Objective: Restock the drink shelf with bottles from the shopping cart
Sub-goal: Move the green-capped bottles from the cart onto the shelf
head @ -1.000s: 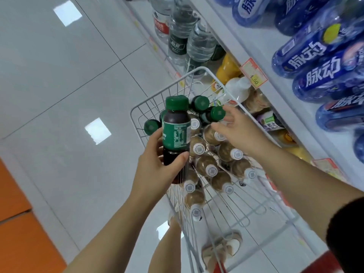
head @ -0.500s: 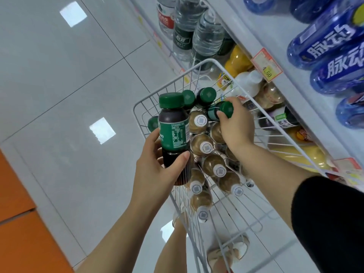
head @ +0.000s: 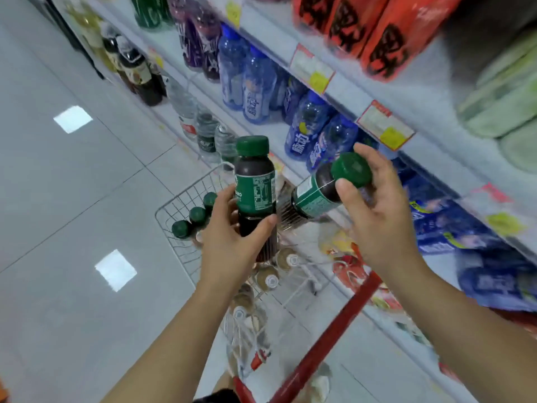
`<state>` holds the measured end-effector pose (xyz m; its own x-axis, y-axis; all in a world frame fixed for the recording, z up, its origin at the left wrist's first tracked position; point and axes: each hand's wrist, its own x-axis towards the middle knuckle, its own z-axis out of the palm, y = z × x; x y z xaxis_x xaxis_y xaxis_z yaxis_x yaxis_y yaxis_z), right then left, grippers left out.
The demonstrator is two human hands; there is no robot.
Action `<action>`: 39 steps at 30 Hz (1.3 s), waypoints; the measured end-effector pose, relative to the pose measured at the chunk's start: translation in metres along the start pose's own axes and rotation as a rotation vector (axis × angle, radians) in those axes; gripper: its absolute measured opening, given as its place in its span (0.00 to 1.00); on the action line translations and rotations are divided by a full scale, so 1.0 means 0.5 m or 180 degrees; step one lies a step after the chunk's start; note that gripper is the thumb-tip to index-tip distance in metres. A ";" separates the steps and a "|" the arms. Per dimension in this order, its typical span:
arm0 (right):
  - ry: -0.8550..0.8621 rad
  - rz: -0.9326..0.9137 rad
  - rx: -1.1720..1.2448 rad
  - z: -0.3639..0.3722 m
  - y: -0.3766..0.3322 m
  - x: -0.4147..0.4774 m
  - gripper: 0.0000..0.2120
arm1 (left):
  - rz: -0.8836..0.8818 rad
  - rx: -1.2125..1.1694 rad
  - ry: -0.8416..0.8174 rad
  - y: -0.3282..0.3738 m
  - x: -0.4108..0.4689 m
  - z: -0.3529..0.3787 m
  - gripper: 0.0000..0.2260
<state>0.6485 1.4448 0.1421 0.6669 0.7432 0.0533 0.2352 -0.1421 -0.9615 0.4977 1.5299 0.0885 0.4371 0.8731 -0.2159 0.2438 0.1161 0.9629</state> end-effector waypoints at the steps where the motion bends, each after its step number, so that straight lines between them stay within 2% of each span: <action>1: 0.0073 -0.0105 0.0016 -0.033 -0.034 -0.016 0.18 | 0.0136 -0.0005 -0.0076 0.034 -0.016 0.019 0.27; 8: 0.0537 -0.0889 0.0062 -0.274 -0.258 -0.134 0.19 | 0.1221 0.0002 -0.0722 0.280 -0.151 0.141 0.28; 14: 0.1136 -0.1540 0.0036 -0.458 -0.393 -0.247 0.20 | 0.2149 -0.0162 -0.1155 0.479 -0.268 0.244 0.28; 21: 0.1785 -0.2180 -0.0604 -0.625 -0.480 -0.345 0.18 | 0.3051 -0.0297 -0.1440 0.640 -0.367 0.371 0.30; 27: 0.2487 -0.2147 -0.1057 -0.735 -0.494 -0.349 0.18 | 0.3044 -0.0212 -0.1870 0.725 -0.370 0.481 0.28; 36: 0.3184 -0.1394 -0.1142 -0.835 -0.485 -0.263 0.15 | 0.2672 -0.0122 -0.2327 0.784 -0.343 0.643 0.28; 39: 0.3337 -0.1128 -0.1056 -0.861 -0.493 -0.228 0.19 | 0.2520 -0.0098 -0.2311 0.785 -0.336 0.690 0.27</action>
<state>0.8188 1.1135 0.4890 0.7493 -0.1100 0.6530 0.5971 -0.3143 -0.7381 0.8188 1.2652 0.4467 0.8734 0.2164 0.4363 -0.3521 -0.3384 0.8727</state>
